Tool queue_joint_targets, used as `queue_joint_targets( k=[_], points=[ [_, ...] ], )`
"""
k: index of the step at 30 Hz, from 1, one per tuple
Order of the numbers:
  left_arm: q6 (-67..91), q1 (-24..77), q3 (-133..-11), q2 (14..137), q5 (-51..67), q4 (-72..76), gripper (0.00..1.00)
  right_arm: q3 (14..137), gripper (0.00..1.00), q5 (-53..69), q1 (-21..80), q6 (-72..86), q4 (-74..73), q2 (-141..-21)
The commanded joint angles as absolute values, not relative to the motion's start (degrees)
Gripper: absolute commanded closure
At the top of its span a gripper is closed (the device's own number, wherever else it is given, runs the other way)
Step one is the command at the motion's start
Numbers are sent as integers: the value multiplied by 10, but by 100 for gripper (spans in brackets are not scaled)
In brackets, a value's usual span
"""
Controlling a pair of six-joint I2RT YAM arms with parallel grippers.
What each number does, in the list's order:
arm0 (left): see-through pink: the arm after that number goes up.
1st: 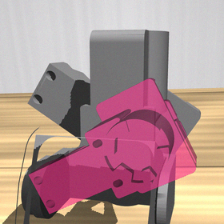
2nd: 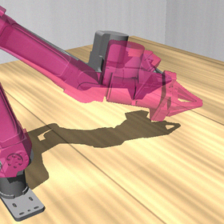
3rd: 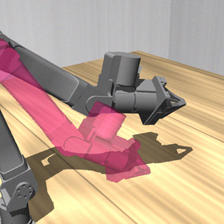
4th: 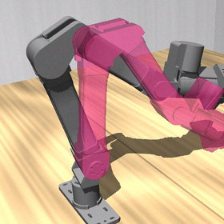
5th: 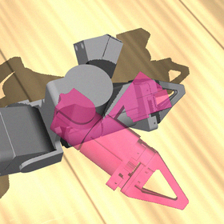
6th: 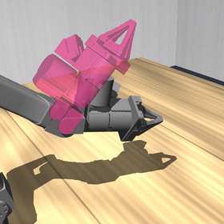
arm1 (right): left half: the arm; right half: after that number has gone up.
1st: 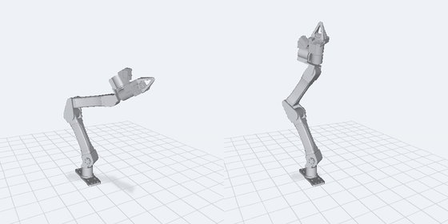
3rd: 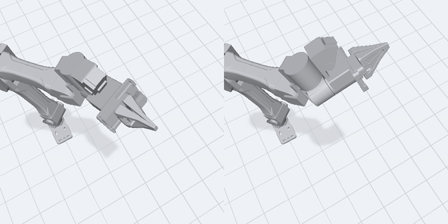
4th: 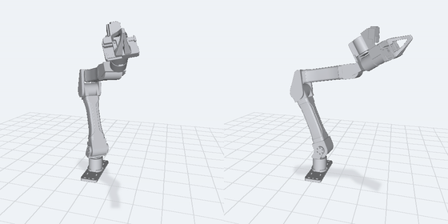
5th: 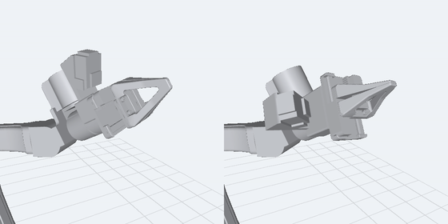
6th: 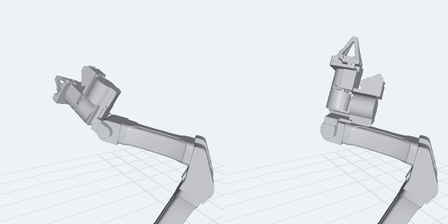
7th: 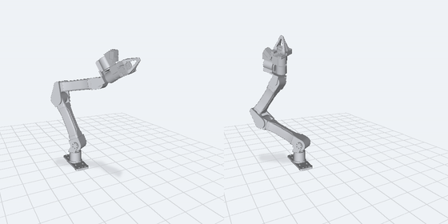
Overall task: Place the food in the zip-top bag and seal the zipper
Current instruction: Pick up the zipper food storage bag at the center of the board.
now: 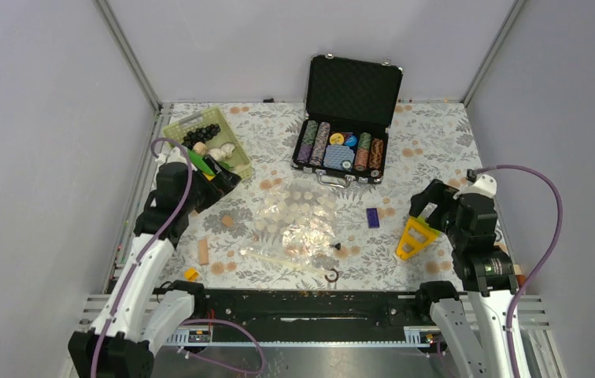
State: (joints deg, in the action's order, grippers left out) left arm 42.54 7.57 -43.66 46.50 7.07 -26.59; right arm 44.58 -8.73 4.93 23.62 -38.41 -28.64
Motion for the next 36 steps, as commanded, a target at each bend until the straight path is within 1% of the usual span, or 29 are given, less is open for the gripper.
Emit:
queue_joint_targets(
  k=[1,3,4,5,6,10,14,17,19,21,22,26,33,36],
  points=[
    [430,74,-445,502,118,-198,1,441,2,107,47,176,-268,-309],
    [434,74,-432,500,118,-195,1,427,1,256,48,159,-202,-338],
    [438,74,-421,494,121,-192,1,428,2,307,51,167,-177,-357],
    [444,75,-406,489,121,-191,1,432,2,326,63,172,-160,-379],
    [446,76,-397,482,120,-192,1,438,1,315,91,164,-153,-400],
    [459,79,-360,448,113,-218,1,480,2,144,308,63,-176,-498],
    [471,82,-314,412,129,-233,1,522,2,140,434,17,-145,-644],
    [468,83,-302,386,115,-284,1,553,2,118,530,-52,-139,-740],
    [468,83,-292,366,104,-311,1,578,2,122,575,-90,-146,-794],
    [468,83,-283,347,101,-327,1,613,1,129,600,-117,-167,-860],
    [468,83,-280,340,101,-333,1,633,3,127,608,-128,-186,-890],
    [469,83,-274,324,100,-352,1,688,4,82,638,-152,-228,-980],
    [471,83,-272,327,110,-361,1,698,4,54,649,-147,-187,-1047],
    [470,83,-271,322,116,-363,1,710,8,47,649,-148,-195,-1073]
  ],
)
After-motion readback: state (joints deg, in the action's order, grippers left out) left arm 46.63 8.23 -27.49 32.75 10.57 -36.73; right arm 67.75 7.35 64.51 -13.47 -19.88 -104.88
